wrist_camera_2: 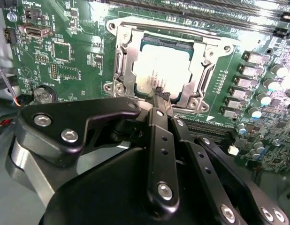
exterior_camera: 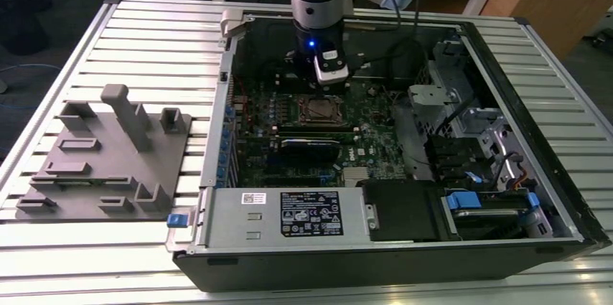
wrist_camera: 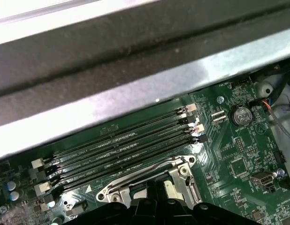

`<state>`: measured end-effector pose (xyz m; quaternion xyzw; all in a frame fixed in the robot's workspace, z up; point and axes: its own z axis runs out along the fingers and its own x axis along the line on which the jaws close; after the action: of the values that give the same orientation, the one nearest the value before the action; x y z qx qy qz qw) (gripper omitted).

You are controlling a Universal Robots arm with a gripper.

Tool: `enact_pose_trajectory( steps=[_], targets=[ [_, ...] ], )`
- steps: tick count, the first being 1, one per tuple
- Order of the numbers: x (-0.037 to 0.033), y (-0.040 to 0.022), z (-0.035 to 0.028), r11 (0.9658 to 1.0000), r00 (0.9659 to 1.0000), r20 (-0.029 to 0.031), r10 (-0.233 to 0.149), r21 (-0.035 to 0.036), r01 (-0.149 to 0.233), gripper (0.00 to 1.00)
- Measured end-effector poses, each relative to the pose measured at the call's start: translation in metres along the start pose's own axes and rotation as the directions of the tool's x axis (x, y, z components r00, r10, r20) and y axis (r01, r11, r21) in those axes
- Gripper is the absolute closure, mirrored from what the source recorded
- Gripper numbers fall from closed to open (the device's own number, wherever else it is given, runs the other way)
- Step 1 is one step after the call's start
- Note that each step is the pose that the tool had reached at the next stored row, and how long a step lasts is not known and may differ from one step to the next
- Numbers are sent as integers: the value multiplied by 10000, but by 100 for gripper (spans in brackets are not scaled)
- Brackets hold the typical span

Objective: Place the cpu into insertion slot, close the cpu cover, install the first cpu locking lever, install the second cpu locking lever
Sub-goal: 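Install the first cpu locking lever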

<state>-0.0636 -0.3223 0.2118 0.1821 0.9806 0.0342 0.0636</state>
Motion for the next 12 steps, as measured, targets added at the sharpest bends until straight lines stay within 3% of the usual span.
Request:
enact_pose_trajectory(
  steps=[2, 3, 4, 7, 8, 12],
  targets=[
    [0, 0, -1, 10000, 10000, -11, -1, 5, 1, 90],
    [-1, 0, 0, 10000, 10000, -74, 1, 31, 0, 90],
    [0, -1, 2, 10000, 9998, -213, 9, 87, -7, 90],
    [0, 0, 9, 9996, 9975, -701, 40, 286, -20, 90],
    [0, -1, 9, 9995, 9968, -796, 48, 330, -21, 90],
    [0, -1, 9, 9993, 9958, -909, 57, 382, -22, 90]
  ],
)
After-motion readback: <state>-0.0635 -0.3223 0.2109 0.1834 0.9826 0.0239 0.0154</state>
